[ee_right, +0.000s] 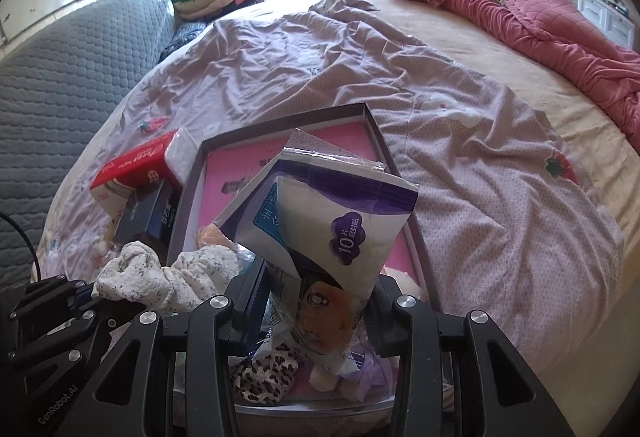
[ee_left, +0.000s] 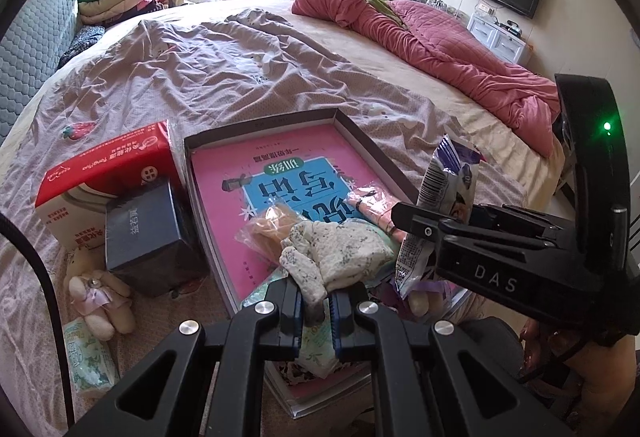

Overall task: Organize soft objects
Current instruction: 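Carry the scrunchie in the left tool while the right tool carries the pad packet over the tray, then open the left tool to drop the scrunchie while the right tool releases the pad packet into the tray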

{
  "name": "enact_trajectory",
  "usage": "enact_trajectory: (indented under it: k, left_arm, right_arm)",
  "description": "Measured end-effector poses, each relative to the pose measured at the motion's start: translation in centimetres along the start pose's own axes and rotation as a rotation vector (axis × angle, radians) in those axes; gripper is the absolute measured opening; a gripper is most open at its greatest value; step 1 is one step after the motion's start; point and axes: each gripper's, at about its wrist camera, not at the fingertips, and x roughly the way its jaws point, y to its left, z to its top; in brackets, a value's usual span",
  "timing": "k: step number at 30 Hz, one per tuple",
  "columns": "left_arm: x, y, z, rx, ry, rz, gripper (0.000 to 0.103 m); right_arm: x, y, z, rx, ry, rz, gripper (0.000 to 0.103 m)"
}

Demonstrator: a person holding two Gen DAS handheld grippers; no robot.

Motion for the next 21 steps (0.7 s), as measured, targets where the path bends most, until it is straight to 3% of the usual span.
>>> enact_trajectory:
  k: [21]
  left_arm:
    - [2.7, -0.1, -0.8, -0.003, 0.068, -0.025, 0.011]
  right_arm:
    - [2.4, 0.1, -0.5, -0.018, 0.024, 0.0, 0.044]
